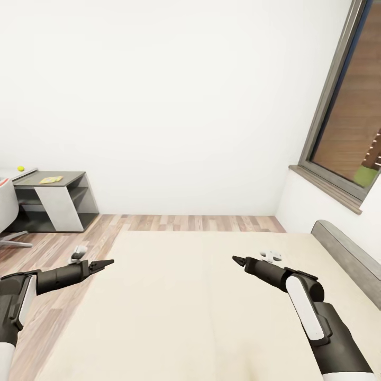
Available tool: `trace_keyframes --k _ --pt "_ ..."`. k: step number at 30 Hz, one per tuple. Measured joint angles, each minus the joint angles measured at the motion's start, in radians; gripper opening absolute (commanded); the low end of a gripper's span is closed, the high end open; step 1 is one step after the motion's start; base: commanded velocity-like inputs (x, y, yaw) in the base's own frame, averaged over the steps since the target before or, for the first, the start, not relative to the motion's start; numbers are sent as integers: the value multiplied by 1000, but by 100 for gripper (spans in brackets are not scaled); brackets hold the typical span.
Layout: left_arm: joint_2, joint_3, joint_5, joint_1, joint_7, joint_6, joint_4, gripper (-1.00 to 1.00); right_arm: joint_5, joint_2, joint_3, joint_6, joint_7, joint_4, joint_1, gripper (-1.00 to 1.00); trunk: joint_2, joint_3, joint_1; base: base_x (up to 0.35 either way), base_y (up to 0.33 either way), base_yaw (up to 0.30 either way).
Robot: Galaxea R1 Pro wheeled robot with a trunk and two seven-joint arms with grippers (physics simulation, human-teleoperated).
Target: Put all the toys in the child's room - the three board games (two on the bed and one on the table), the two jigsaw puzzles on the table, and the tennis ball on the table - inside the toy box on the table in the child's room.
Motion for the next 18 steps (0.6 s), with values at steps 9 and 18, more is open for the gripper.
trace_keyframes --k 9,18 --pt "0 0 0 0 0 0 0 100 0 0 0 0 0 0 0 100 0 0 0 0 -16 0" --pt "0 0 0 0 0 0 0 100 0 0 0 0 0 0 0 100 0 0 0 0 -2 0"
